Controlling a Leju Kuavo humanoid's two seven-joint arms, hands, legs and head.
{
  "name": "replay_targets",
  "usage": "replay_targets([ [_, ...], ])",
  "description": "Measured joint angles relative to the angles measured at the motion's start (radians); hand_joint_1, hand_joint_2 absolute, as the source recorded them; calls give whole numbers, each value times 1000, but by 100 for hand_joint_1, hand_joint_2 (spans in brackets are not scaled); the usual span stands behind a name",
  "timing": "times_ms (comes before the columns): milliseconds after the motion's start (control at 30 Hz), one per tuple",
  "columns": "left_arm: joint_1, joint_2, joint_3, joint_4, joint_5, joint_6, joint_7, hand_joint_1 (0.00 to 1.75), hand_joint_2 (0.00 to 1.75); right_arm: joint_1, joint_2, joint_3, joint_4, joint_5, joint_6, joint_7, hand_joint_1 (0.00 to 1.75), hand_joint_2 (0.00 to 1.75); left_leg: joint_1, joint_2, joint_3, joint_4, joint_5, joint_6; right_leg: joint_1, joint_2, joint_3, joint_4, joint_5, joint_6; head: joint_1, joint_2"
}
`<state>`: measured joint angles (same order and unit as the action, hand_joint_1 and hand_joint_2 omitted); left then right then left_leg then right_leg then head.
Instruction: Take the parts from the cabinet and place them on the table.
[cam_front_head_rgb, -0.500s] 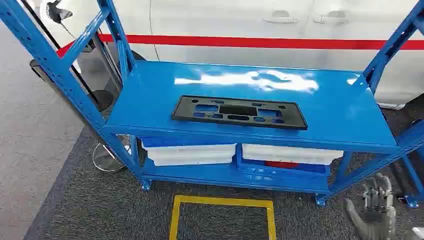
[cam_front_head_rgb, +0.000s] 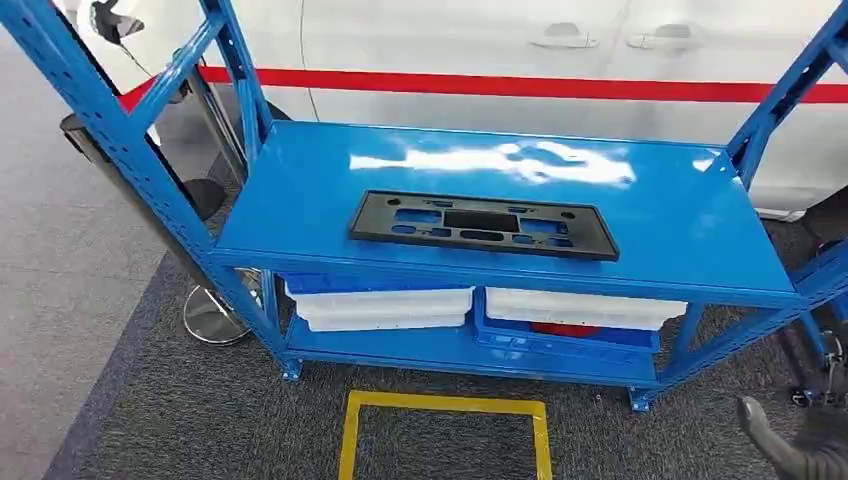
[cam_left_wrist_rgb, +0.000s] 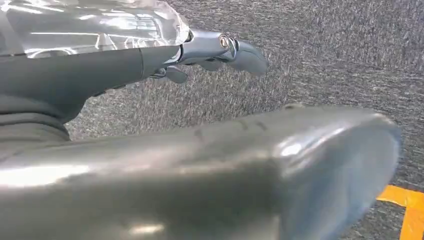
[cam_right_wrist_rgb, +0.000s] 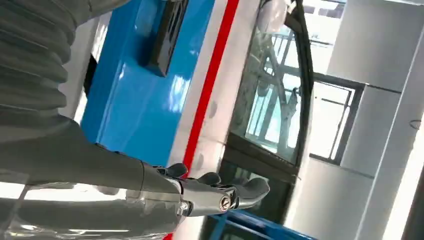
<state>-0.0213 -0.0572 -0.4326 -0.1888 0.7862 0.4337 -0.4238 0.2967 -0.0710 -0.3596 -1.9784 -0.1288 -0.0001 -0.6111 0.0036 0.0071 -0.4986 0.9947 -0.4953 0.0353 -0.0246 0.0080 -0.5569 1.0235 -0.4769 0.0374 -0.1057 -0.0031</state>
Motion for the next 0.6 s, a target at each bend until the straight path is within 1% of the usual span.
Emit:
replay_targets([
  [33, -2, -2, -3, 0, 0, 1, 0, 0, 0, -3, -11, 22, -4, 18, -15, 0, 0, 175, -1, 1, 3, -11, 5, 6, 1, -3, -7, 16, -13, 2, 0, 0],
  [67, -4, -2, -7, 0, 0, 1, 1, 0, 0, -6, -20, 43, -7, 36, -31, 3, 0, 175, 0, 3, 3, -13, 8, 11, 2, -3, -31, 64, -44, 3, 0, 0],
  [100, -6, -2, -10, 0, 0, 2, 3, 0, 0, -9, -29, 68, -7, 53, -44, 5, 0, 175, 0, 3, 1, -13, 8, 10, 1, -3, -68, 138, -80, 6, 0, 0],
  [133, -6, -2, -15, 0, 1, 3, 5, 0, 0, -13, -37, 97, -6, 73, -60, 13, 0, 175, -1, 2, 1, -13, 8, 11, -2, -3, -111, 226, -112, 9, 0, 0],
  [167, -5, -2, -18, 0, 1, 4, 7, 0, 0, -19, -42, 125, -6, 90, -72, 17, 0, 175, -2, 2, 1, -12, 7, 11, -2, -4, -144, 284, -123, 12, 0, 0],
  [200, -5, -2, -21, 0, 3, 4, 10, 0, 0, -27, -48, 158, -6, 110, -84, 22, 0, 175, -1, 2, 2, -10, 6, 9, -3, -4, -155, 295, -111, 14, 0, 0],
  [233, -6, -2, -24, 0, 3, 4, 12, 0, 0, -35, -53, 186, -6, 126, -95, 28, 0, 175, 0, 1, 4, -8, 3, 7, -5, -5, -145, 261, -77, 15, 0, 0],
  [300, -7, -4, -26, 0, 3, 4, 14, 0, 0, -48, -59, 221, -6, 149, -108, 36, 0, 175, 3, -1, 9, -5, -3, 1, -8, -6, -101, 165, -13, 15, 0, 0],
  [333, -7, -4, -29, 0, 3, 4, 15, 0, 0, -56, -61, 244, -6, 166, -118, 42, 0, 175, 4, -3, 14, -1, -9, -3, -9, -9, -64, 83, 30, 15, 0, 0],
  [367, -7, -4, -32, 0, 3, 4, 17, 0, 0, -65, -64, 266, -6, 185, -128, 48, 0, 175, 5, -3, 16, 3, -16, -10, -10, -11, -37, 17, 43, 13, 0, 0],
  [400, -10, -4, -34, 0, 3, 5, 18, 0, 0, -77, -66, 293, -3, 211, -141, 57, 0, 175, -3, -3, 8, 13, -23, -20, 1, -10, -27, 1, 25, 6, 0, 0],
  [433, -10, -4, -37, 0, 3, 6, 19, 0, 0, -84, -67, 311, -1, 233, -154, 65, 0, 175, -2, -4, 5, 9, -23, -24, 0, -8, -31, 10, 23, -6, -1, 0],
  [467, -11, -4, -41, 0, 3, 6, 21, 0, 0, -89, -67, 328, 0, 259, -169, 72, 0, 175, -2, -3, 5, 9, -24, -28, 1, -8, -34, 9, 21, -11, -1, 0],
  [533, -13, -4, -44, 0, 3, 6, 21, 0, 0, -93, -67, 342, 3, 280, -178, 77, 0, 175, -1, -3, 6, 7, -23, -31, 3, -7, -35, 9, 20, -16, -1, 0],
  [567, -15, -4, -46, 0, 3, 6, 22, 0, 0, -101, -67, 364, 6, 316, -196, 88, 0, 175, 1, -2, 7, 8, -28, -39, 1, -6, -34, 5, 21, -26, -1, 0],
  [600, -15, -4, -48, 0, 2, 6, 24, 0, 0, -107, -67, 378, 7, 345, -207, 96, 0, 175, 5, -3, 7, 22, -38, -45, -1, -8, -31, 1, 22, -33, -1, 0],
])
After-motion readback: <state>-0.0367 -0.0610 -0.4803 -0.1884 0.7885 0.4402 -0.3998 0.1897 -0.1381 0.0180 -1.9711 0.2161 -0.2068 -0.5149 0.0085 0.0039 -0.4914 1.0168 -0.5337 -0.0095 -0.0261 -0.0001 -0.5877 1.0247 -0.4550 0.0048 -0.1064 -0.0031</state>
